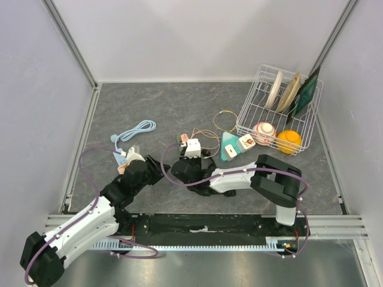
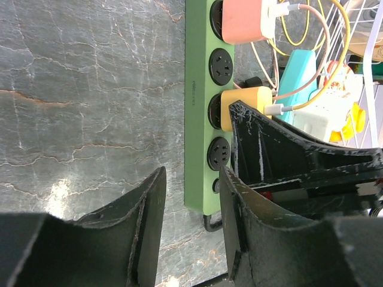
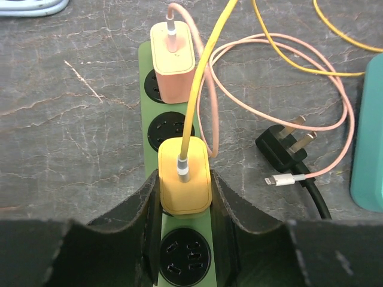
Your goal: Insert the plug
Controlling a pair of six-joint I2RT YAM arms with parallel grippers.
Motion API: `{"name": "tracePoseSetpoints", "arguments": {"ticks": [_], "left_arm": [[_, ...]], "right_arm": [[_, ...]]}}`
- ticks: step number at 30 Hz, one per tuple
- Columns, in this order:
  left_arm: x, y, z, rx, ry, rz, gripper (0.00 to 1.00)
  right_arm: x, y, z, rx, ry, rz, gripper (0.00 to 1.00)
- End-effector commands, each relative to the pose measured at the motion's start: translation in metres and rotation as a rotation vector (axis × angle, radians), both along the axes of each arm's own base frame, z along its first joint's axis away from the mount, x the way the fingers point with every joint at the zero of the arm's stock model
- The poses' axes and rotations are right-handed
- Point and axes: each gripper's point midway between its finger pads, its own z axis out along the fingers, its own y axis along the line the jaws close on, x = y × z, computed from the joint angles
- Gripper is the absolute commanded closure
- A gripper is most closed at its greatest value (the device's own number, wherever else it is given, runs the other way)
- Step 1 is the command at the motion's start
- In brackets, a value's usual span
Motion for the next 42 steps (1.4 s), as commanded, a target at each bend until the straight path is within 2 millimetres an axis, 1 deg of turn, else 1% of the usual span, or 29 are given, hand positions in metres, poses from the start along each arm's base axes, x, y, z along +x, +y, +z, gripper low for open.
{"name": "tracePoseSetpoints", "arguments": {"ticks": [1,2,5,6,10,12,13,15,16,17,19,20,22,23,25,26,28,29,31,32,34,35,39,42], "left_arm": [[0.008,0.008,0.005,-0.002,-0.027,0.059,0.53],[0.008,0.008,0.005,-0.002,-0.030,0.058,0.53],[0.007,0.008,0.007,-0.004,-0.029,0.058,0.53],[0.006,0.009,0.007,-0.002,-0.030,0.056,0.53],[0.005,0.014,0.011,-0.004,-0.044,0.073,0.53],[0.004,0.015,0.011,-0.006,-0.047,0.077,0.53],[0.004,0.016,0.012,-0.004,-0.050,0.080,0.53],[0.004,0.017,0.012,0.001,-0.054,0.080,0.53],[0.004,0.018,0.013,0.002,-0.059,0.083,0.53],[0.005,0.018,0.012,0.007,-0.058,0.083,0.53],[0.006,0.018,0.014,0.009,-0.064,0.085,0.53],[0.006,0.018,0.016,0.007,-0.068,0.085,0.52],[0.007,0.017,0.020,0.010,-0.078,0.080,0.52],[0.007,0.017,0.022,0.009,-0.082,0.077,0.52],[0.007,0.017,0.024,0.012,-0.088,0.074,0.51],[0.007,0.018,0.025,0.012,-0.090,0.075,0.51],[0.006,0.018,0.027,0.010,-0.092,0.075,0.51],[0.006,0.019,0.028,0.006,-0.097,0.077,0.51],[0.005,0.020,0.027,0.008,-0.096,0.078,0.51],[0.004,0.020,0.027,0.007,-0.097,0.077,0.51],[0.003,0.021,0.027,0.009,-0.098,0.077,0.51],[0.003,0.021,0.027,0.010,-0.100,0.075,0.51],[0.003,0.018,0.027,0.020,-0.105,0.051,0.51],[0.002,0.009,0.024,0.020,-0.098,-0.001,0.51]], "right_arm": [[-0.047,-0.025,-0.109,-0.021,0.398,0.102,1.00],[-0.047,-0.023,-0.110,-0.015,0.404,0.105,1.00],[-0.050,-0.021,-0.121,-0.055,0.435,0.122,1.00],[-0.049,-0.015,-0.124,-0.062,0.447,0.131,1.00],[-0.052,-0.016,-0.135,-0.086,0.481,0.126,1.00],[-0.052,-0.016,-0.134,-0.083,0.484,0.119,1.00],[-0.049,-0.018,-0.131,-0.086,0.466,0.104,1.00],[-0.046,-0.017,-0.117,-0.079,0.436,0.115,1.00],[-0.044,-0.016,-0.112,-0.079,0.423,0.121,0.94],[-0.041,-0.010,-0.101,-0.063,0.407,0.135,0.79],[-0.040,-0.007,-0.091,-0.093,0.401,0.166,0.66],[-0.035,0.004,-0.076,-0.080,0.383,0.182,0.56],[-0.031,0.008,-0.062,-0.115,0.370,0.198,0.48],[-0.024,0.019,-0.043,-0.090,0.340,0.204,0.40],[-0.020,0.023,-0.028,-0.100,0.323,0.217,0.33],[-0.015,0.033,-0.009,-0.072,0.297,0.221,0.27],[-0.013,0.035,0.006,-0.084,0.290,0.227,0.20],[-0.010,0.040,0.021,-0.062,0.273,0.232,0.16],[-0.010,0.039,0.032,-0.067,0.267,0.231,0.13],[-0.008,0.039,0.045,-0.052,0.252,0.224,0.11],[-0.007,0.032,0.050,-0.071,0.256,0.208,0.11],[-0.003,0.030,0.057,-0.057,0.261,0.199,0.11],[0.002,0.015,0.057,-0.078,0.315,0.185,0.11],[0.002,0.008,0.054,-0.081,0.360,0.195,0.15]]}}
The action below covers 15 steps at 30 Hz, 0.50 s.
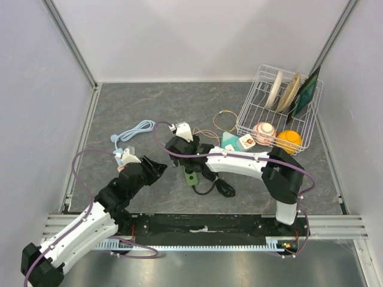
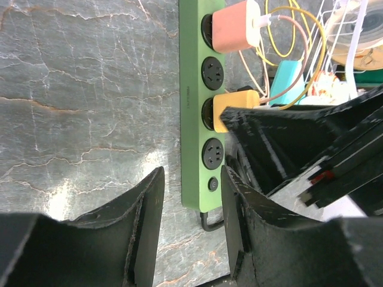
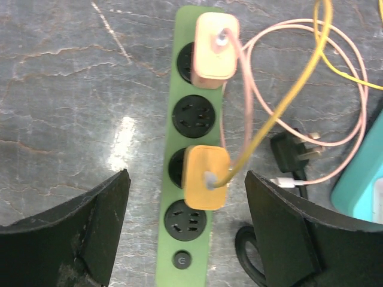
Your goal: Insert the plug
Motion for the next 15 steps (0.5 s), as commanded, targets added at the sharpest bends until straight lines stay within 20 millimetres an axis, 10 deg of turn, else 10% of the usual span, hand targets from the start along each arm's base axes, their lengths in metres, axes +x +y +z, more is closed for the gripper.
{"name": "tracePoseSetpoints", "arguments": {"ticks": [1,15], "left_arm": [[0.008,-0.008,0.006,0.026,-0.028,-0.044,0.51],[0.018,-0.062,-0.020,0.011,0.089,-0.238,0.50]], "right_arm": [[0.004,-0.012,0.020,0.007,0.047,0.002,0.16],[0.017,-0.002,0.015,0.035,0.121,0.043,0.35]]}}
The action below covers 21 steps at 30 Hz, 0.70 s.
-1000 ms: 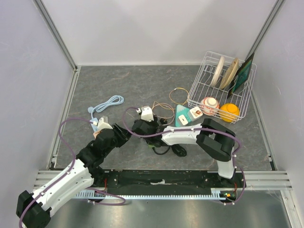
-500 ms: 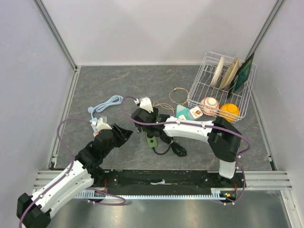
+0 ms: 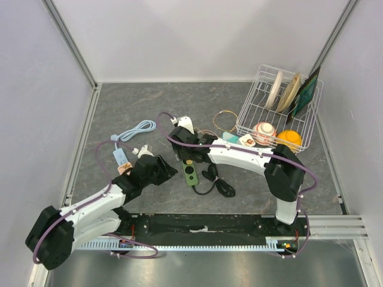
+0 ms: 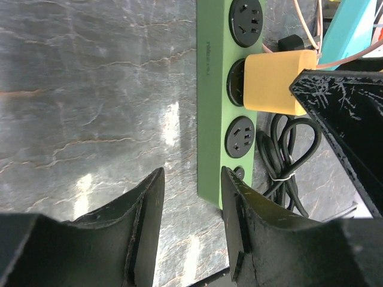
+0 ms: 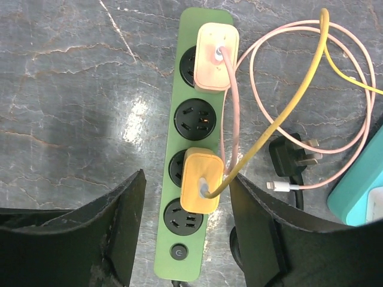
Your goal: Insert the plug
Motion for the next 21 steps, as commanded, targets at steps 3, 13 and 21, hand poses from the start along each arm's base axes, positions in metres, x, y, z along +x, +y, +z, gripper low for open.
{"name": "tracePoseSetpoints", "arguments": {"ticks": [3,13,21], "left_arm": [[0.023,-0.034,0.023,-0.077,-0.065,-0.086,0.50],[0.018,-0.050,0.003,-0.118,0.012,-0.133,0.51],[0.015,-0.052,-0.003,-0.122,0.031,-0.143,0.51]], "right_arm": [[0.008,0.006,-0.002,0.014,0.037,0.008,0.35],[0.008,-0.005,-0.015,0.003,0.080,-0.015,0.41],[0.001,-0.002,-0.021,0.029,0.124,-0.005,0.55]]}}
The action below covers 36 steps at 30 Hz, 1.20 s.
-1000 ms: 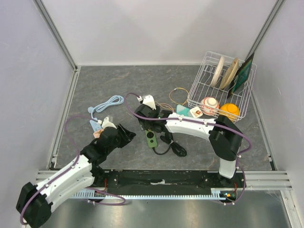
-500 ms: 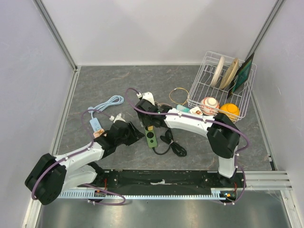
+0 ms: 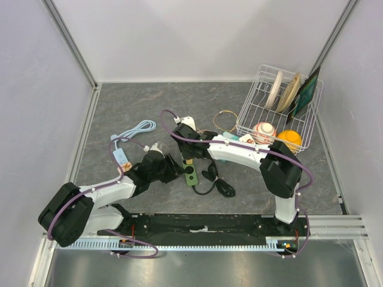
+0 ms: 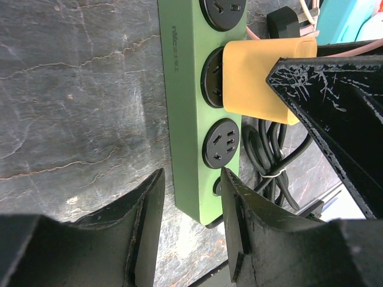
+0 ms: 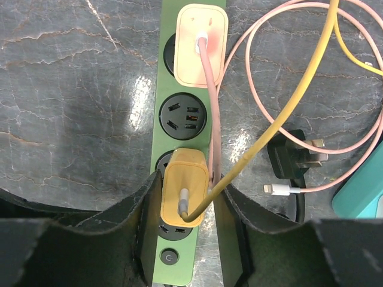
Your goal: Insert the plug
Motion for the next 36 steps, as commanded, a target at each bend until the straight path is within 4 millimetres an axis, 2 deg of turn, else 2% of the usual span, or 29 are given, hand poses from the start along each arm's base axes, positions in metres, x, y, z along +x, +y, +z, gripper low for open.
{"name": "tracePoseSetpoints", "arguments": {"ticks": [1,6,9,15,17,23,26,32,36], "left_arm": [[0.008,-0.011,0.013,-0.051,-0.036,-0.013,0.52],[0.007,-0.011,0.008,-0.051,-0.025,-0.016,0.52],[0.005,-0.012,0.005,-0.050,-0.012,-0.024,0.52],[0.001,-0.013,-0.007,-0.051,0.028,-0.025,0.58],[-0.001,-0.013,-0.012,-0.050,0.044,-0.021,0.64],[-0.002,-0.017,-0.019,-0.062,0.073,-0.024,0.67],[-0.004,-0.015,-0.023,-0.061,0.088,-0.017,0.69],[-0.006,-0.011,-0.024,-0.063,0.088,0.005,0.70],[-0.006,-0.011,-0.023,-0.068,0.093,0.011,0.71]], "right_arm": [[-0.004,0.003,-0.002,0.030,0.034,-0.006,0.55],[-0.006,0.003,-0.009,0.022,0.047,-0.006,0.55],[-0.007,0.004,-0.014,0.013,0.058,0.005,0.65],[-0.015,0.000,-0.026,-0.017,0.086,0.052,1.00],[-0.021,-0.002,-0.032,-0.031,0.101,0.074,1.00],[-0.047,-0.012,-0.065,-0.112,0.133,0.136,1.00],[-0.062,-0.026,-0.086,-0.121,0.182,0.126,1.00],[-0.093,-0.050,-0.104,-0.102,0.264,0.109,1.00],[-0.096,-0.063,-0.114,-0.108,0.305,0.071,1.00]]}}
